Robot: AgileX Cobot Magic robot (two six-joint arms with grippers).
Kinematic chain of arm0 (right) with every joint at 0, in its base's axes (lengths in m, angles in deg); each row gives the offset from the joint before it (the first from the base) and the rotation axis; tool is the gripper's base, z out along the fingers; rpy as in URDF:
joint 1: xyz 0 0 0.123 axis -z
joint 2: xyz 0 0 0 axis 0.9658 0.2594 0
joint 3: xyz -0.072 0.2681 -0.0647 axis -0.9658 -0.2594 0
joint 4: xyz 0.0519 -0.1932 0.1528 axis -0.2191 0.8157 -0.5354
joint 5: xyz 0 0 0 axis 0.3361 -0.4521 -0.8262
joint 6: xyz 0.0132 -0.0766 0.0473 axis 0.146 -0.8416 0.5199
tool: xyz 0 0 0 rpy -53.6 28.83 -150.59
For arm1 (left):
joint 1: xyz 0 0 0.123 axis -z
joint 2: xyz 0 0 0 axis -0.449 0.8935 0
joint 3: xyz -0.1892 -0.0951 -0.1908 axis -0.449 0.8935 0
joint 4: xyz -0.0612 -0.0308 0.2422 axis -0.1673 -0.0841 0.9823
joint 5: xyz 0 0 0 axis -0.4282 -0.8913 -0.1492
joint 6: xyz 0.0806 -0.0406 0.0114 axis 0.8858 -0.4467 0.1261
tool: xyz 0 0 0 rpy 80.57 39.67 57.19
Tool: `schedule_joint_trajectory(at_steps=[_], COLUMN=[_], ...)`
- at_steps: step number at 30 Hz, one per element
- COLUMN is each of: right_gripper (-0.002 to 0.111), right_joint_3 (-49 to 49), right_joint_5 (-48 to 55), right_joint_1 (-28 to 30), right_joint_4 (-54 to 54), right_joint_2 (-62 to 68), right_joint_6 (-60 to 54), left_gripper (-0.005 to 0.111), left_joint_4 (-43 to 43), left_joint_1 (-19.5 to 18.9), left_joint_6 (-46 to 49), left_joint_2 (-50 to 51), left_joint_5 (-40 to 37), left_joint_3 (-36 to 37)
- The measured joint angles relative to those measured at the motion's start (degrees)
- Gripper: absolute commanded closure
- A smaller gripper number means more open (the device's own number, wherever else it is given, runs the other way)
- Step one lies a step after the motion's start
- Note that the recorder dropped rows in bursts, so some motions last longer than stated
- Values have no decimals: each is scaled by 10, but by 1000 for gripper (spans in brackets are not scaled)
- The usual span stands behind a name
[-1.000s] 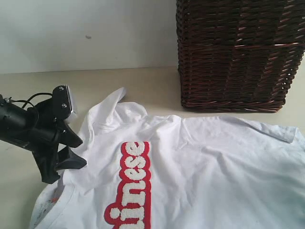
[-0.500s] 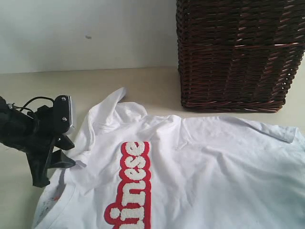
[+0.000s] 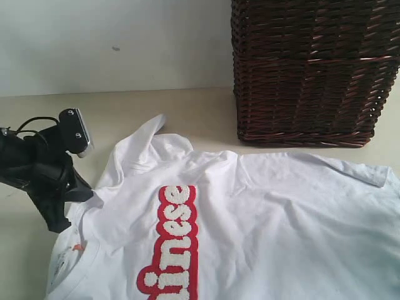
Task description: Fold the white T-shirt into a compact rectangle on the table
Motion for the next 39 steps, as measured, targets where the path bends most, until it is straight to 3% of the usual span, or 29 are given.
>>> schedule_joint_trajectory(at_steps=[7, 15, 19, 25, 27, 28, 30, 31, 32, 39], right_gripper=[6, 6, 6, 6, 6, 6, 6, 6, 6, 6], right_joint_3=[0, 0, 0, 0, 0, 0, 0, 0, 0, 0], right_joint_5=[0, 0, 0, 0, 0, 0, 0, 0, 0, 0], right_joint_1=[0, 0, 0, 0, 0, 0, 0, 0, 0, 0], right_joint_4=[0, 0, 0, 0, 0, 0, 0, 0, 0, 0], right_joint_2=[0, 0, 0, 0, 0, 0, 0, 0, 0, 0], right_joint_6=[0, 0, 0, 0, 0, 0, 0, 0, 0, 0], left_gripper=[99, 56, 55, 55, 51, 44, 28, 9, 4, 1], left_joint_4=[104, 263, 311, 341, 296, 254, 147, 117, 51, 98], left_joint_1=[0, 0, 0, 0, 0, 0, 0, 0, 1, 1], left_joint_6=[-108, -250, -401, -478, -418, -338, -179, -133, -29, 48], left_joint_2=[-30, -32, -32, -68, -106, -118, -117, -111, -99, -61], left_joint_5=[-34, -79, -55, -47, -56, -85, -168, -187, -217, -176], left_joint_3=[0, 0, 0, 0, 0, 0, 13, 20, 44, 51])
